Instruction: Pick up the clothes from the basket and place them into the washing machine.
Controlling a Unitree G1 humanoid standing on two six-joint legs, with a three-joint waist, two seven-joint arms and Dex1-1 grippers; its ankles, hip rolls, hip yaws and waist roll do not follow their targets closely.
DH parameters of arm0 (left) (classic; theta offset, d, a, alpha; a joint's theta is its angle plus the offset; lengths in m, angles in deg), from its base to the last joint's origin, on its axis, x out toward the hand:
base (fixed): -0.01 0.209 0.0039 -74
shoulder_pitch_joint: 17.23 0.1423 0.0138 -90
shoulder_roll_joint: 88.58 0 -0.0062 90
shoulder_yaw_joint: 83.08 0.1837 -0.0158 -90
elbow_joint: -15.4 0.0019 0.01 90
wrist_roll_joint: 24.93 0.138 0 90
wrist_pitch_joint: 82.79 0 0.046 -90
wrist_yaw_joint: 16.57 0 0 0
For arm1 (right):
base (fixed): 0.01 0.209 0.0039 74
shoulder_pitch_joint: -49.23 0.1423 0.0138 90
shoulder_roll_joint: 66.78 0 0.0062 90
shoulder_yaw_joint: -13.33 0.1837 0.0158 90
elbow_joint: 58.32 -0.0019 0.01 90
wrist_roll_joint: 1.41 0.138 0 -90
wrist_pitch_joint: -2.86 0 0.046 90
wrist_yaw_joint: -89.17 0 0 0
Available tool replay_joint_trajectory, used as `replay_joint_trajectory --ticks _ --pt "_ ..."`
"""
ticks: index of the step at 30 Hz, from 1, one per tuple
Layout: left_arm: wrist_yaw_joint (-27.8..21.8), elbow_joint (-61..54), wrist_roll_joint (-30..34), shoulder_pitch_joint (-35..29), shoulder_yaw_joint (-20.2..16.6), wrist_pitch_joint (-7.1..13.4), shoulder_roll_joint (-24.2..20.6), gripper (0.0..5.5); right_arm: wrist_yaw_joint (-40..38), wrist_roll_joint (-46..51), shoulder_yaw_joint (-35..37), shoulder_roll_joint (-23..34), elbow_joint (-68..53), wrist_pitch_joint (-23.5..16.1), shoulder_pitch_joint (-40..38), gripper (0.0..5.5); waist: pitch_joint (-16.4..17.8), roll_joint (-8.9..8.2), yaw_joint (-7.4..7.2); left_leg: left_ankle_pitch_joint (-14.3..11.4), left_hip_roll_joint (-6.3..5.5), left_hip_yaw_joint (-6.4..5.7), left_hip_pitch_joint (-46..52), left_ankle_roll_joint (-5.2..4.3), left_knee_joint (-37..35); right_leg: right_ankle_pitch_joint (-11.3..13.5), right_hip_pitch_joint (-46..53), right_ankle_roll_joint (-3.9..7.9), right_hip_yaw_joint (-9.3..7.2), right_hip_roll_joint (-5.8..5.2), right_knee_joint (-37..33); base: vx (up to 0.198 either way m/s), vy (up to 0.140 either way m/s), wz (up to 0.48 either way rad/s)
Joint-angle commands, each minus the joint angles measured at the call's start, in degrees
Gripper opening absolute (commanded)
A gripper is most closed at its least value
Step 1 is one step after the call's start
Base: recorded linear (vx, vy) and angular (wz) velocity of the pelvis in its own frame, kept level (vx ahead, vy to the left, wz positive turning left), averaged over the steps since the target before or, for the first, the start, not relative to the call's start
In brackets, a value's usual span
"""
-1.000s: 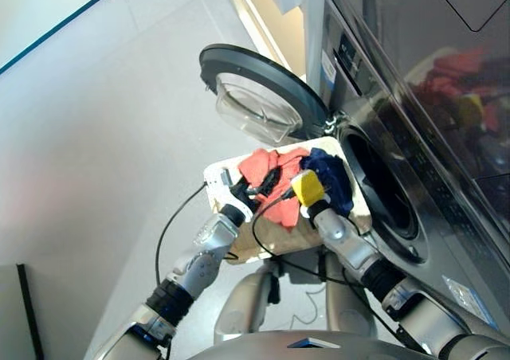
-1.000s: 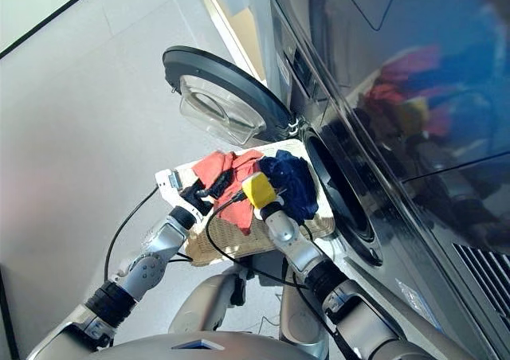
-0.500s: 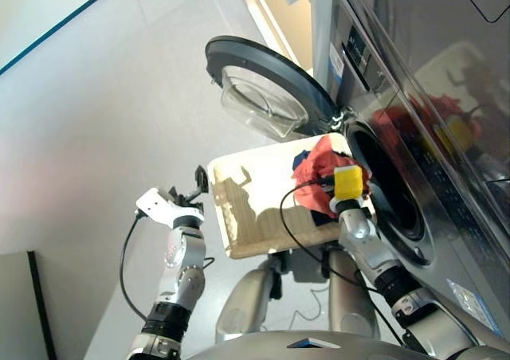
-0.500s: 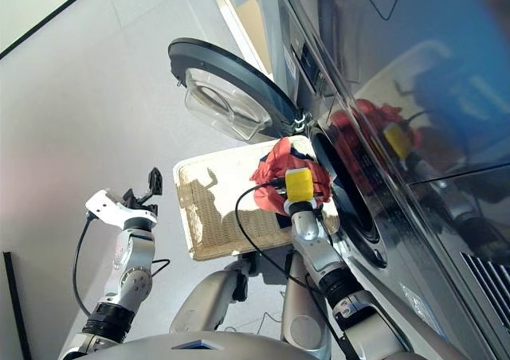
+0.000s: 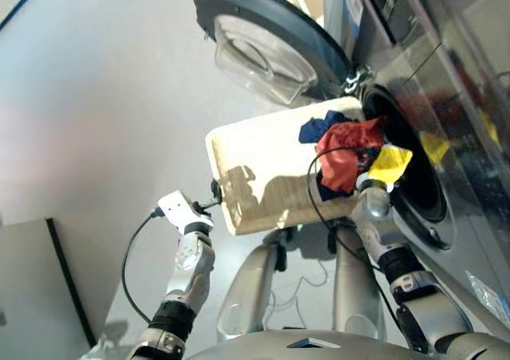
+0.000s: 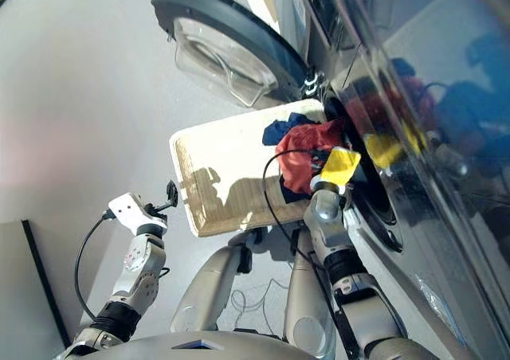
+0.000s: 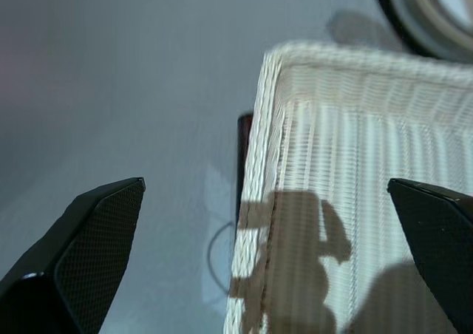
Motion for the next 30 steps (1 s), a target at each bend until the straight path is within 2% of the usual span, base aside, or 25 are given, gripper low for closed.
replay_joint_trajectory --ticks 1,5,9,14,16,18,20,21,23,25,26,27,30 --pt "1.8 -3.0 2.1 -0.4 -1.8 2.5 -4.3 5.50 -1.6 2.4 1.0 -1.0 -2.3 -4.8 4.1 0.00 -0.2 -0.15 0.57 -4.0 -1.63 1.43 -6.4 1.99 7.8 -2.6 -0.5 4.03 3.43 0.63 1.8 0.000 0.000 0.000" --pt "2.2 -3.7 2.6 -1.3 -2.6 2.5 -5.4 5.50 -2.0 4.7 2.7 1.8 1.7 -4.4 10.3 0.00 -0.2 0.34 1.28 -5.2 -1.57 1.68 -11.3 2.24 11.9 -3.6 -5.6 3.76 4.09 0.65 5.9 0.000 0.000 0.000" --pt "2.5 -4.1 2.8 -1.9 -2.8 2.6 -6.1 5.50 -4.6 8.5 6.9 3.7 3.8 -6.6 16.4 0.00 -0.2 1.37 1.88 -6.1 -1.43 1.82 -14.6 2.30 14.6 -4.8 -9.6 3.36 4.97 0.86 9.7 0.000 0.000 0.000" --pt "1.2 -3.2 2.7 -1.9 -1.0 2.3 -7.1 5.50 -6.9 11.7 10.3 11.1 3.5 -9.2 23.4 0.00 -0.2 1.97 2.60 -7.2 -1.00 2.43 -16.8 2.58 17.2 -5.9 -12.6 3.11 6.15 1.49 12.6 0.000 0.000 0.000" --pt "1.0 -2.7 2.5 -1.8 -0.8 2.2 -7.5 5.50 -8.3 11.9 11.0 15.7 2.9 -10.0 26.6 0.00 -0.1 2.05 2.70 -7.7 -0.91 2.85 -17.2 2.83 17.9 -6.0 -13.3 3.16 6.80 1.91 13.2 0.000 0.000 0.000" --pt "0.9 -2.2 2.2 -1.8 -0.6 2.1 -7.9 5.50 -10.7 12.8 12.0 20.2 1.9 -12.4 30.4 0.00 0.0 2.07 2.74 -8.1 -0.68 3.26 -17.2 3.03 18.3 -6.0 -14.1 3.43 7.42 2.12 13.6 0.029 0.038 -0.282" --pt "1.0 -1.2 2.2 -2.3 -0.3 2.1 -7.5 5.50 -15.8 10.6 15.3 24.1 0.2 -15.5 31.2 0.00 0.0 2.05 2.34 -8.4 -0.62 3.13 -17.1 3.16 18.5 -6.2 -14.2 3.69 7.78 2.25 13.7 0.030 0.009 -0.280" --pt "1.0 -1.1 2.2 -2.5 -0.1 2.1 -7.5 5.50 -16.4 10.1 15.4 24.1 0.0 -15.5 31.1 0.00 0.0 2.09 2.56 -8.4 -0.63 3.14 -17.1 3.17 18.5 -6.2 -14.2 3.71 7.80 2.24 13.7 0.024 -0.008 -0.183" --pt "1.3 -1.4 2.5 -2.9 0.3 2.3 -7.7 5.50 -19.9 6.8 16.5 26.0 -0.1 -14.8 30.6 0.00 0.0 2.05 2.03 -8.5 -0.70 3.04 -17.0 3.23 18.3 -6.4 -14.1 3.80 7.93 2.27 13.7 0.000 0.000 0.000" --pt "1.4 -0.9 3.0 -3.2 0.3 2.3 -7.7 5.50 -19.0 7.1 16.5 26.5 0.9 -14.0 29.1 0.00 -0.2 1.87 1.51 -8.5 -0.69 3.04 -16.8 3.14 18.2 -6.4 -13.9 3.71 7.86 2.22 13.7 0.000 0.000 0.000" --pt "1.4 -0.9 3.0 -3.4 0.3 2.3 -7.8 5.50 -17.4 8.1 15.7 26.2 2.1 -13.3 28.4 2.44 -0.2 1.69 1.30 -8.5 -0.67 3.02 -16.6 3.07 17.7 -6.3 -13.6 3.71 7.77 2.29 13.2 0.000 0.000 0.000" --pt "1.4 -0.3 2.7 -3.6 0.1 2.4 -7.6 5.50 -14.6 9.6 14.2 25.2 4.1 -12.1 26.9 5.50 -0.2 1.34 0.95 -8.5 -0.48 3.15 -16.3 3.03 17.4 -6.1 -13.3 3.62 7.51 2.34 12.8 0.000 0.000 0.000" --pt "1.5 0.0 2.4 -3.6 -0.7 2.4 -7.4 5.50 -10.8 10.1 12.2 22.8 5.1 -10.4 23.9 5.50 -0.1 0.82 0.47 -8.3 -0.33 3.25 -15.7 2.88 16.8 -5.9 -12.5 3.46 7.21 2.53 12.0 0.000 0.000 0.000"
